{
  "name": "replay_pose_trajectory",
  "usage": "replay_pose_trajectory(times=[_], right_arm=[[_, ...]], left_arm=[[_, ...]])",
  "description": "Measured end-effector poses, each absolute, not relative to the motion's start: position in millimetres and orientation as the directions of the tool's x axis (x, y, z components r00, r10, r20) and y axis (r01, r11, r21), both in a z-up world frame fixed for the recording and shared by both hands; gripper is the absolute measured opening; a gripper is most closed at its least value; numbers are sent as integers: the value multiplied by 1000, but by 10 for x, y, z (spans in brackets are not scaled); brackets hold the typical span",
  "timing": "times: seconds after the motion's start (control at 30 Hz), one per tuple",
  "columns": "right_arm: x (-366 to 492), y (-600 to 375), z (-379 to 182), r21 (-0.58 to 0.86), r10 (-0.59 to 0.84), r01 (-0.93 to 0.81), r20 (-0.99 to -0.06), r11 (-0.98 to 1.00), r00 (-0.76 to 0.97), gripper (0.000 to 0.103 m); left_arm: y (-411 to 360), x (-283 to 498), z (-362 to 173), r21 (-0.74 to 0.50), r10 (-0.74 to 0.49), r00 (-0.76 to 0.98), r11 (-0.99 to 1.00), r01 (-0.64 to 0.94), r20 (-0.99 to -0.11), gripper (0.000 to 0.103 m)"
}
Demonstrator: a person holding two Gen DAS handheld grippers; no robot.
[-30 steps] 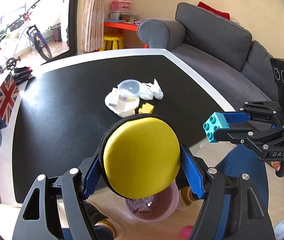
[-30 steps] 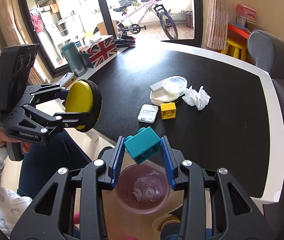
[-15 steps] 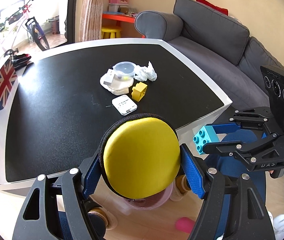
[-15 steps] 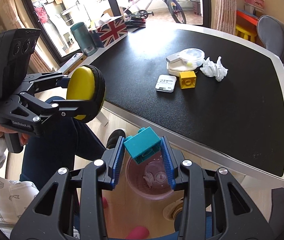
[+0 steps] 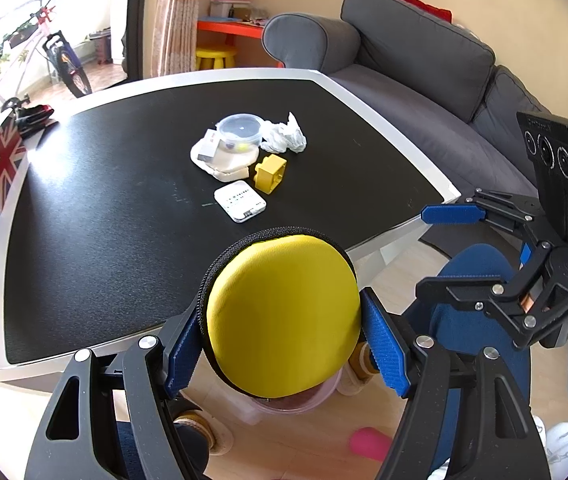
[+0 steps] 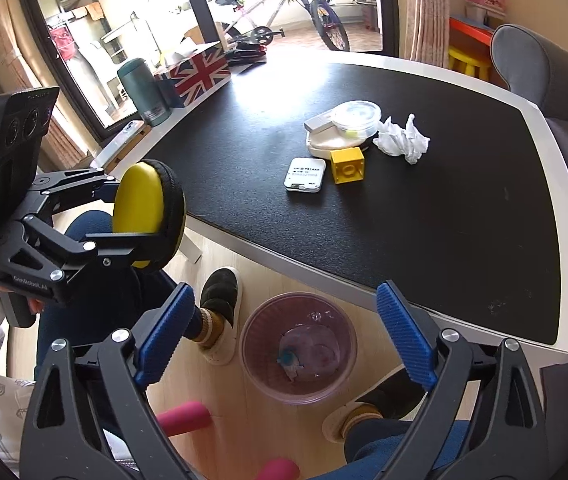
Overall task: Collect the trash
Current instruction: 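Lower the yellow case over the pink bin and open the left gripper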
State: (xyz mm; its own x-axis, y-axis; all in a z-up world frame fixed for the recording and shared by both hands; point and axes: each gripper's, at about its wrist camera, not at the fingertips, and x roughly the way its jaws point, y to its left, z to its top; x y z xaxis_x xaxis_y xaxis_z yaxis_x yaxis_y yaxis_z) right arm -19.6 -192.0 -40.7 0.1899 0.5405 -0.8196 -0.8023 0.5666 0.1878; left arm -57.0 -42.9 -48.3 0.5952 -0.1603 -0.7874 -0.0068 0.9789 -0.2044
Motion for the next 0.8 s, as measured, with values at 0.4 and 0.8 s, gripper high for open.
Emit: replay_pose_trajectory(times=[0.4,0.8], right_arm=[[-113,-2046,-330,172,531,-775,-814,608,235,91],[-22,-2205,-254,173,532,-747,-802,642,271,91]], left_arm=[[-588,-514,-593,-206,-196,552,978,44,-810,71],[-824,-449,-613,-202,-227,537,974,106,-812,94]])
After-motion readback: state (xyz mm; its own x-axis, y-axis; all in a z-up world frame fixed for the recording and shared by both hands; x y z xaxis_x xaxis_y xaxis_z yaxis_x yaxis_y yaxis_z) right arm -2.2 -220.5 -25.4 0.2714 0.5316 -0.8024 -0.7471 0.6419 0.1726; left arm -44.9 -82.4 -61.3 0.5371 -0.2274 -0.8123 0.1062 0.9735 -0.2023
